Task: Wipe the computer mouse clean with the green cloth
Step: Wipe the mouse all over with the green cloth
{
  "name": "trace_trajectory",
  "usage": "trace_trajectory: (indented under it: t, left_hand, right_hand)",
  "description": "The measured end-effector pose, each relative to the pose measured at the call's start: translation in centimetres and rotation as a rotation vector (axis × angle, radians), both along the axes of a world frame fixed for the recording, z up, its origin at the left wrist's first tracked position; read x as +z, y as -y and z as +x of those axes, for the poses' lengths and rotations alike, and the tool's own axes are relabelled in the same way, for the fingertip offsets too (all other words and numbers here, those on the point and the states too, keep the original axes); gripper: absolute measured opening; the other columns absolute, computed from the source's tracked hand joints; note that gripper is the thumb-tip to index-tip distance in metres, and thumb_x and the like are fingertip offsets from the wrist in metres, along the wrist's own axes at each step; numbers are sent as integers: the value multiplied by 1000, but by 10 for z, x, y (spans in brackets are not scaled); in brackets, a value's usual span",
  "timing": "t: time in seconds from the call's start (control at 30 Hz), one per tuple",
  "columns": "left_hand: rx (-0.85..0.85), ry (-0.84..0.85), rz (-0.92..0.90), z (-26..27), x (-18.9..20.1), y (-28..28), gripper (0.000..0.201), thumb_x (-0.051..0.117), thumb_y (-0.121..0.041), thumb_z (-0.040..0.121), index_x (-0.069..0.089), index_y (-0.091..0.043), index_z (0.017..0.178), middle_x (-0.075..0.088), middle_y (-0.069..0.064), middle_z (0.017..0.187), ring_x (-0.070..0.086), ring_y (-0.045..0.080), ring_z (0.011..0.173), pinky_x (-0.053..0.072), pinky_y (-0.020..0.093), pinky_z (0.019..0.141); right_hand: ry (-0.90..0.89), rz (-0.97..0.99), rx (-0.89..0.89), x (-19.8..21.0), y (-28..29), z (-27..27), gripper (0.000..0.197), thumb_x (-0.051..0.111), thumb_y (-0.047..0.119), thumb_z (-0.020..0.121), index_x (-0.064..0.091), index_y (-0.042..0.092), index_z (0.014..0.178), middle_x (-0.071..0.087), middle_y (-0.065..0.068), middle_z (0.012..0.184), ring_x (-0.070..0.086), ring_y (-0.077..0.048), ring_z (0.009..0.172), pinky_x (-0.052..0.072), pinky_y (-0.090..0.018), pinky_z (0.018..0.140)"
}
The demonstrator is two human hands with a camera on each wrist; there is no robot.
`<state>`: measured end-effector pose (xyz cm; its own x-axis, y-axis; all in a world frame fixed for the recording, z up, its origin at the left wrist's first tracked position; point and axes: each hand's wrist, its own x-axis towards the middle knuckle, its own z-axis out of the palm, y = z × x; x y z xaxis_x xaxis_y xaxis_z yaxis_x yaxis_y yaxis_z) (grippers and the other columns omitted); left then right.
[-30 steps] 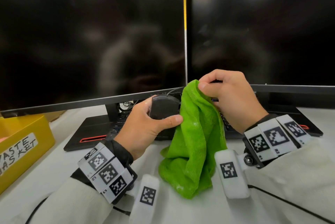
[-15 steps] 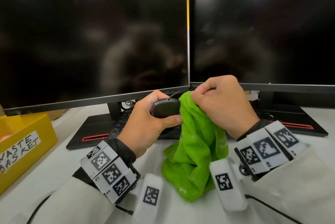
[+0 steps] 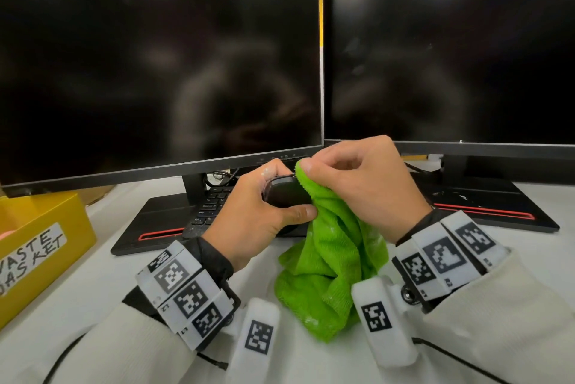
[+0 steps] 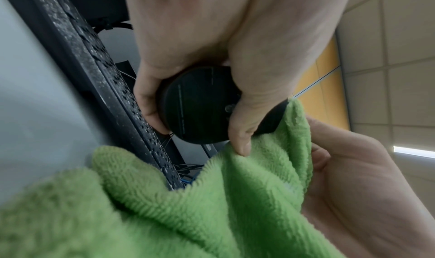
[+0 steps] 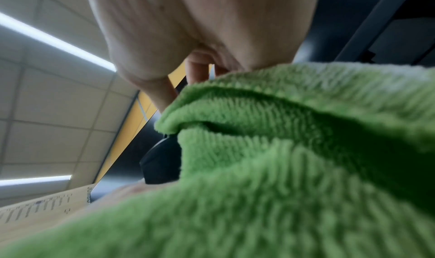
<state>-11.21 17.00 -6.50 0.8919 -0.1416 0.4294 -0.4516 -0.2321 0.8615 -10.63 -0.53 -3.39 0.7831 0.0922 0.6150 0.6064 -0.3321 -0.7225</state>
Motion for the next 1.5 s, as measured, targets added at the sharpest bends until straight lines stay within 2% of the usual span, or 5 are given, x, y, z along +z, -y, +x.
trace_trajectory:
  t: [0.17,0.53,0.87,1.13,1.5]
  left_hand:
    - [-17,-20,8,1,1,-3,50,90,-13,69,63,3,109,67,33,110,65,52,106,52,67,97]
    - [-56,-153,52,-1,3,-5,32,86,7,76,62,-1,94,66,17,87,68,22,77,64,34,69]
    - [-46,-96,123,-2,6,-1,34,89,1,76,61,-3,94,65,15,80,66,18,73,63,37,70]
    - [-48,-133,117,-4,8,-5,30,88,2,78,63,-11,88,67,-3,72,64,9,66,56,21,62]
    - [21,-331,-26,-9,17,-7,50,85,-16,86,55,-16,125,77,12,112,79,32,97,66,57,76]
  right_hand:
    - [-67,-21,180,-4,0,2,20,83,14,79,81,21,98,75,0,98,73,-25,84,61,-37,84]
    - [-65,-95,161,-3,10,6,17,85,5,75,77,20,74,72,8,68,66,3,61,48,-10,62]
    - [28,-141,9,-3,5,2,8,88,23,72,80,21,72,74,5,65,72,-9,63,60,-29,63]
    - [32,-221,43,-2,12,4,14,80,9,81,81,21,87,76,10,78,72,-3,75,57,-15,72]
    - [110,57,-22,2,10,-1,11,82,11,79,81,22,81,75,13,72,71,3,67,54,-12,62]
